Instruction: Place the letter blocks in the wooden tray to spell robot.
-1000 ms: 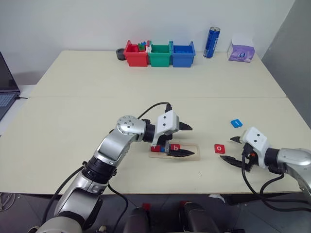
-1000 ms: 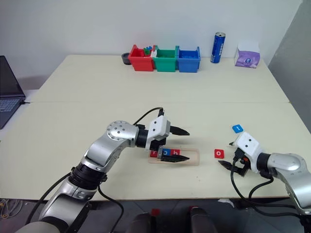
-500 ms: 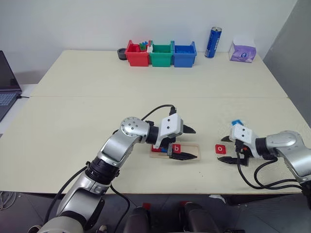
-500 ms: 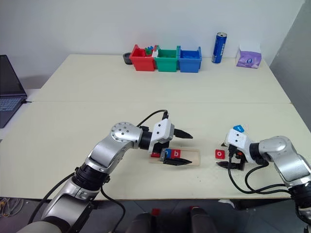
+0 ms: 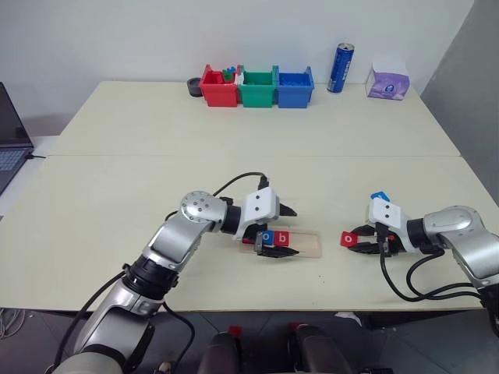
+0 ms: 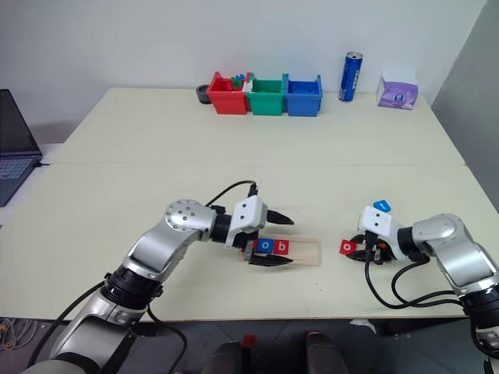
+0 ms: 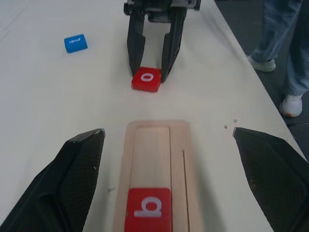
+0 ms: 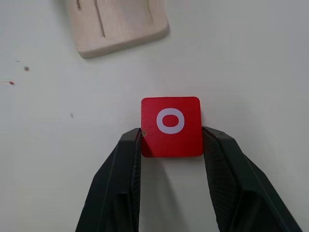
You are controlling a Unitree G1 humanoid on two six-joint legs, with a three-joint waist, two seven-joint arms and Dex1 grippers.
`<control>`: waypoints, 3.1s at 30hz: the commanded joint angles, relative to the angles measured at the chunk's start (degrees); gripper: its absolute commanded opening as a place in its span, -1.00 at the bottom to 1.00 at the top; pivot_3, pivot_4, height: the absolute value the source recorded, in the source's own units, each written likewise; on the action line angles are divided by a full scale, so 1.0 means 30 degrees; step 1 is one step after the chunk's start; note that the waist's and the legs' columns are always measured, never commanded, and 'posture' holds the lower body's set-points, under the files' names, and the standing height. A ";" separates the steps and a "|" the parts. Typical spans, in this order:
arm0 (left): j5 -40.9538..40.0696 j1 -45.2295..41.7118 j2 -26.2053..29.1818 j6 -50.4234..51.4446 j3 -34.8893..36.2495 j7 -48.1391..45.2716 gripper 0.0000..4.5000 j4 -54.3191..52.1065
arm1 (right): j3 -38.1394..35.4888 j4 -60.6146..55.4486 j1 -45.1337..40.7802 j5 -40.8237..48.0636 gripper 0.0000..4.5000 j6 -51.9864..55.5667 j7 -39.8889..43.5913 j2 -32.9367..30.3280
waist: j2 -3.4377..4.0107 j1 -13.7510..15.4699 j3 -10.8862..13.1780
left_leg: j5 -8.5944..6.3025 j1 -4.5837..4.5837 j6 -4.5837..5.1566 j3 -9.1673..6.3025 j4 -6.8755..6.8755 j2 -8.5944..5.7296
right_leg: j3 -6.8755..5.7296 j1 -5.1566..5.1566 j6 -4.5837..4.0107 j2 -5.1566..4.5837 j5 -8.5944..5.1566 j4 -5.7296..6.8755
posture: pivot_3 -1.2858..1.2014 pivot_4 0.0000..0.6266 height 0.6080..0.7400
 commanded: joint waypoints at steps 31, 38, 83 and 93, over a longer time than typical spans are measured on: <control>0.0753 0.0894 0.2083 -0.2318 0.1348 -0.0120 1.00 0.0463 | 0.4048 -0.1172 -0.4138 -0.1482 -0.36 0.2071 -0.1043 0.4130 | -0.0002 0.0062 0.0001 | -0.0001 -0.0010 0.0001 -0.0004 0.0015 -0.0002 | -0.0030 -0.0007 -0.0003 -0.0019 -0.0001 0.0031 | 0.03 -0.52 1.00; 0.0795 0.0841 0.1911 -0.2294 0.1268 0.0038 1.00 0.0371 | 0.4200 -0.1132 -0.4221 -0.1750 -0.36 0.2087 -0.0915 0.4138 | -0.0002 0.0056 0.0001 | -0.0001 -0.0011 0.0001 -0.0004 0.0016 -0.0003 | -0.0029 -0.0007 -0.0003 -0.0018 -0.0001 0.0032 | 0.03 -0.52 1.00; 0.0784 0.1314 0.2303 -0.2170 0.1789 0.0190 1.00 0.0253 | 0.3361 -0.3911 -0.1853 -0.2636 -0.99 0.2397 -0.2760 0.2984 | -0.0003 0.0024 0.0000 | -0.0001 -0.0002 0.0002 -0.0005 0.0015 -0.0002 | -0.0024 -0.0008 -0.0003 -0.0010 -0.0001 0.0042 | 0.03 -0.52 1.00; 0.0832 0.1361 0.2230 -0.2125 0.1806 0.0336 1.00 0.0183 | 0.4216 -0.2970 -0.2395 -0.3490 -0.99 0.1411 -0.2508 0.3439 | -0.0003 0.0023 0.0000 | -0.0001 -0.0001 0.0002 -0.0006 0.0016 -0.0001 | -0.0026 -0.0008 -0.0003 -0.0009 -0.0001 0.0043 | 0.03 -0.52 1.00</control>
